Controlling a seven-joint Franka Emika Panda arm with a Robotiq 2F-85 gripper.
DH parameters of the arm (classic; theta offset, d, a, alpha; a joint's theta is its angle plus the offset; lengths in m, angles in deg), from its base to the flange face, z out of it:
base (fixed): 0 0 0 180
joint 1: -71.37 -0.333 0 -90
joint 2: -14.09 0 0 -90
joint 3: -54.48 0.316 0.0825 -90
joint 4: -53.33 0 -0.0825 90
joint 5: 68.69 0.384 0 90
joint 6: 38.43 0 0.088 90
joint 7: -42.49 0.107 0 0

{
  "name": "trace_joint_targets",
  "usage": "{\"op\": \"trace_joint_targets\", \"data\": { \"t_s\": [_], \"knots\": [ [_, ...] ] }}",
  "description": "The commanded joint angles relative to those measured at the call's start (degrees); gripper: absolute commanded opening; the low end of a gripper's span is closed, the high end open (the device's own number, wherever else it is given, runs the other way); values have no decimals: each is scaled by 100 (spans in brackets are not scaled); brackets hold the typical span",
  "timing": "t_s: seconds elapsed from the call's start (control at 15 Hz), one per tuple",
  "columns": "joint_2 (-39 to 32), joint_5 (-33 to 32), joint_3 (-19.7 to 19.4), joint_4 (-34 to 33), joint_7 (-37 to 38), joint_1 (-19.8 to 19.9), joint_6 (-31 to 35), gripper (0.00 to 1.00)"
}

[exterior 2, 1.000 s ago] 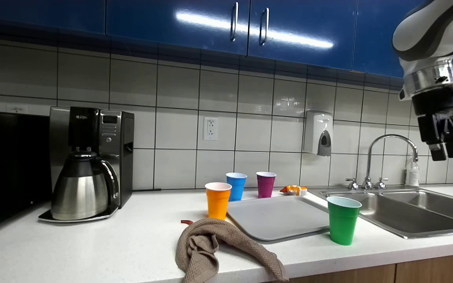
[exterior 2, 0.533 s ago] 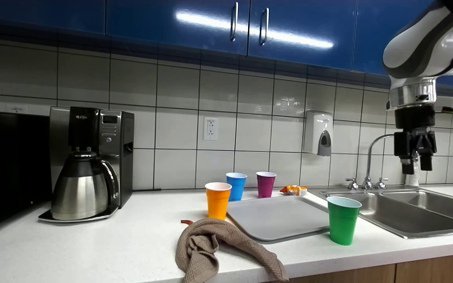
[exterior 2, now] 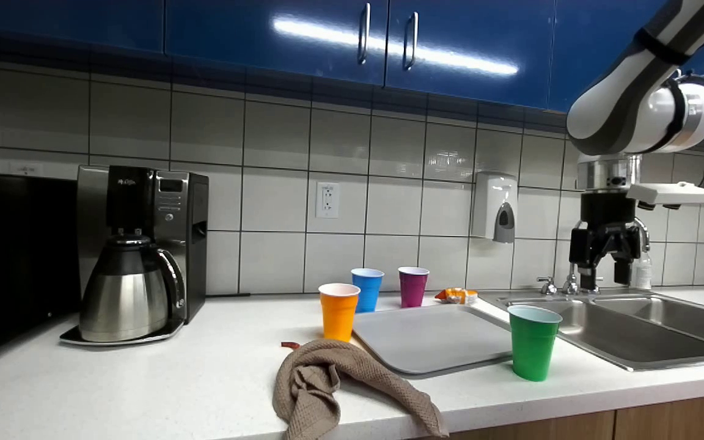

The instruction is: Put the cups on the grey tray.

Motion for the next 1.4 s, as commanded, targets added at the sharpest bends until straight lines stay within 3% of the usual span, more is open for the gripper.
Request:
{"op": "trace_joint_targets", "data": {
  "t_s": [0.0, 0.53, 1.33],
  "knots": [
    [-402, 213, 204, -126, 374, 36, 344, 100],
    [-891, 249, 394, -217, 991, 106, 889, 100],
    [-1762, 178, 652, -501, 1835, 68, 1197, 100]
  ]
}}
